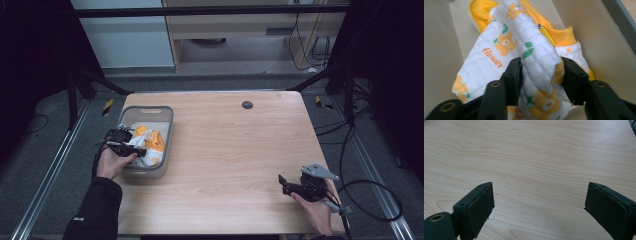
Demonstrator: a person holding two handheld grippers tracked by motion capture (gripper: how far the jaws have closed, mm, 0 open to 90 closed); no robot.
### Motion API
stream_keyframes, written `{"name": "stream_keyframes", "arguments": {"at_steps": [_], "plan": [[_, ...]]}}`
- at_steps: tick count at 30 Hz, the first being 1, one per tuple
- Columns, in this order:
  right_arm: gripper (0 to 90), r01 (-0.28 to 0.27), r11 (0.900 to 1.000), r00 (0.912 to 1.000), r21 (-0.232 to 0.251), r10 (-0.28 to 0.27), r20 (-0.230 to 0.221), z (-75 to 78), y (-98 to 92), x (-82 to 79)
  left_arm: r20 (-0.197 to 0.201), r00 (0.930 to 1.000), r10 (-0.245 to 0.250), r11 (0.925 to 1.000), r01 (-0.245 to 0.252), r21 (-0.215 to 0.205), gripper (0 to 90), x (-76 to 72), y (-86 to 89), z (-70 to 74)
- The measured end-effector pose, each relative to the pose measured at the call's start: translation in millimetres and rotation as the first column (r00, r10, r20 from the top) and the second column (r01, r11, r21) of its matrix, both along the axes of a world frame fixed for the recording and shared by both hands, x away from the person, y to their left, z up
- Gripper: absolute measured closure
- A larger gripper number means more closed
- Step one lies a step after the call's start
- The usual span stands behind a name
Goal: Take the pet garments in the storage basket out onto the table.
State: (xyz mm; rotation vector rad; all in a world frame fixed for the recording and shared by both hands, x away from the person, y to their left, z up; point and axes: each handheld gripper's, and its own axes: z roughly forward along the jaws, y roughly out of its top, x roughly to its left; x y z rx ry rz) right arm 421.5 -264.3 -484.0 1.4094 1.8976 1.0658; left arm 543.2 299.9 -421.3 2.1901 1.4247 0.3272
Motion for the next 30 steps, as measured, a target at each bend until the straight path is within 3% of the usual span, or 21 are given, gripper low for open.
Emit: {"name": "stream_keyframes", "arguments": {"at_steps": [5, 9, 15, 30], "plan": [[8.5, -0.001, 1.000, 1.0000, 0.000, 0.001, -0.001, -0.1, 0.0, 0.1, -0.013, 0.9999, 0.000, 1.0000, 0.000, 0.001, 68.6, -0.3, 1.9, 0.0], [8.5, -0.003, 1.000, 1.0000, -0.002, 0.003, -0.001, -0.3, -0.1, 0.4, -0.005, 1.0000, -0.003, 1.0000, 0.003, 0.006, 72.7, -1.1, 1.9, 0.9], [8.5, -0.002, 1.000, 1.0000, 0.000, 0.002, 0.000, 0.0, -0.1, 0.1, 0.010, 0.9999, -0.011, 0.9998, 0.011, 0.019, 74.0, -3.4, 0.8, 8.6], [8.5, -0.002, 1.000, 1.0000, 0.000, 0.002, 0.003, 0.3, -0.1, -0.1, 0.086, 0.9957, -0.035, 0.9993, 0.034, 0.018, 74.6, -11.6, -1.1, 46.5]]}}
